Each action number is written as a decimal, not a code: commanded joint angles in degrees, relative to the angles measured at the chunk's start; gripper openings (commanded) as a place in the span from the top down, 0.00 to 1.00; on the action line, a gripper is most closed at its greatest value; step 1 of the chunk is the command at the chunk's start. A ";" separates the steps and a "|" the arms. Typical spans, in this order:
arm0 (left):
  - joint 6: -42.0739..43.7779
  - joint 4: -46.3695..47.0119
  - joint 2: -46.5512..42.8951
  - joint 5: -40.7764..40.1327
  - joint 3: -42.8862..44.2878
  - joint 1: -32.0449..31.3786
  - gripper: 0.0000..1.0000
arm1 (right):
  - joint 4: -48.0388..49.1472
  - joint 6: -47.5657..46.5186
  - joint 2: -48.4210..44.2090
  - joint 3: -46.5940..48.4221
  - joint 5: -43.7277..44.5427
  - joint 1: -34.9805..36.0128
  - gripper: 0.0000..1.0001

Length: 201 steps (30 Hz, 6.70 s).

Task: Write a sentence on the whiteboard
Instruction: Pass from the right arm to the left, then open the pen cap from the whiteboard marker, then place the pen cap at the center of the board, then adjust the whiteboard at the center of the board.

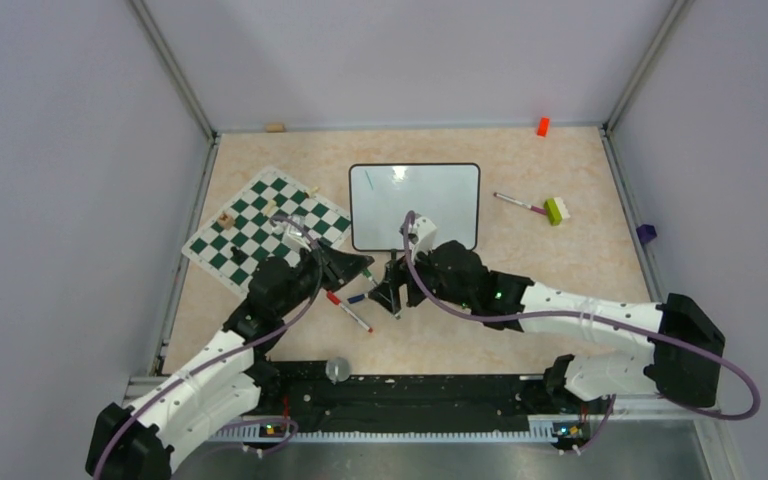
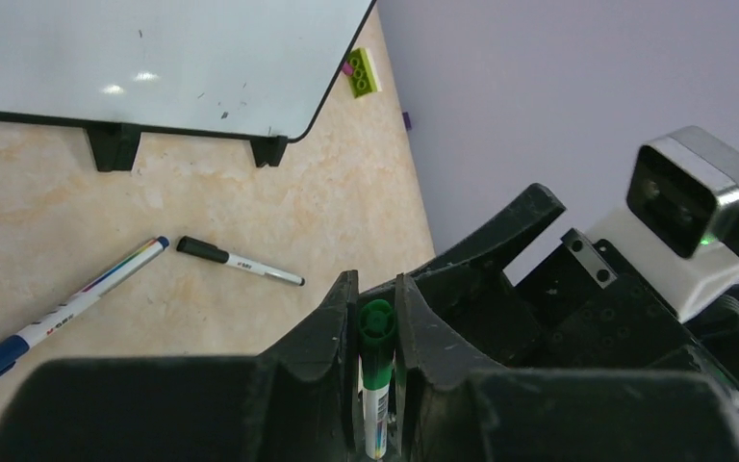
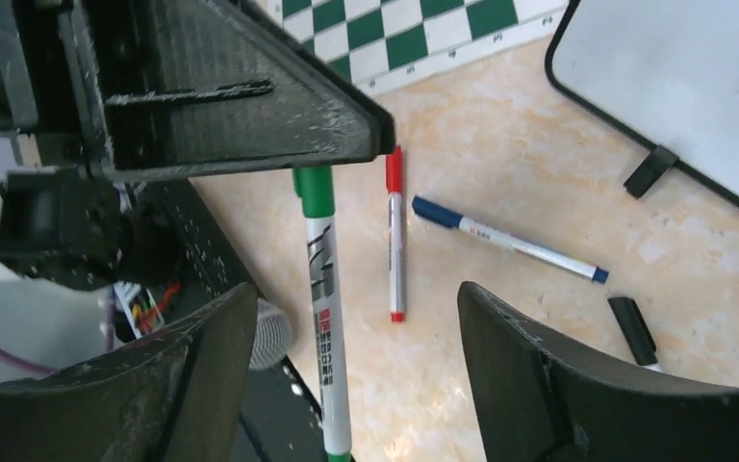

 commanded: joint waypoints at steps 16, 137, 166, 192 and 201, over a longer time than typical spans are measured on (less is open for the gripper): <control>-12.64 29.56 -1.51 -8.76 3.65 0.52 1.00 | 60.17 25.62 -2.29 -14.27 2.35 -2.68 0.49; 32.36 23.56 53.17 28.68 23.54 24.28 0.16 | -15.40 -5.01 -27.93 0.84 19.43 -2.88 1.00; 36.72 16.31 46.34 28.29 16.05 20.13 0.90 | -18.62 -7.27 -17.65 7.27 16.15 -4.16 1.00; 36.15 22.35 42.63 27.33 12.45 19.44 0.15 | -19.85 -12.51 -0.54 22.02 15.51 -7.76 1.00; 40.62 26.75 50.17 36.80 17.79 19.55 0.01 | -19.88 -14.02 -2.89 21.39 12.83 -8.82 1.00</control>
